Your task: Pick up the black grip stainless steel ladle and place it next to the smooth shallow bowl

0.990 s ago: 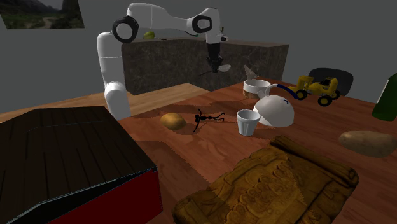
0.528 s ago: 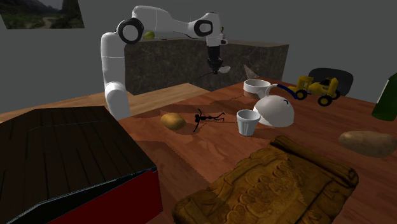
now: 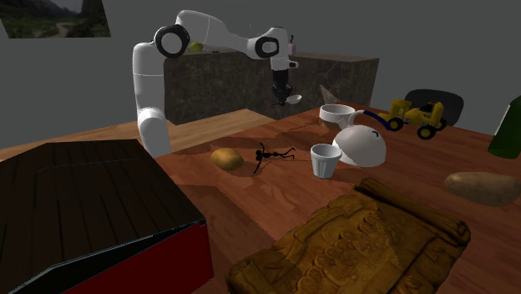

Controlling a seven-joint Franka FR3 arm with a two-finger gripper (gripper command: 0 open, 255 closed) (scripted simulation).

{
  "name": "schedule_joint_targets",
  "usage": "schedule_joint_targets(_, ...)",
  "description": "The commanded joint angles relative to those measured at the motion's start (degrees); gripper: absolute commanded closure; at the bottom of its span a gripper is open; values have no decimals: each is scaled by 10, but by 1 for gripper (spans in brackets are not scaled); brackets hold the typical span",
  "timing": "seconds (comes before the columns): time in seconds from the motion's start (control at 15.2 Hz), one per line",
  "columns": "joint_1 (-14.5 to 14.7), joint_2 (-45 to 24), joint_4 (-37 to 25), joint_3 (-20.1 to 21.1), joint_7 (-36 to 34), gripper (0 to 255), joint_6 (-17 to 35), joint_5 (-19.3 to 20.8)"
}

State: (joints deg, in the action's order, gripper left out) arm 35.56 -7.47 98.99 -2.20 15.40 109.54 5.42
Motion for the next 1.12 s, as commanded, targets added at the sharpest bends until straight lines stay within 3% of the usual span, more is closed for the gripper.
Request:
schedule_joint_targets(0.0,0,-2,13,0,-2,255,15,1)
schedule_joint_targets(0.86,0,-24,85,0,-11,255,109,4)
schedule_joint_targets(1.06,0,-24,85,0,-11,255,109,4)
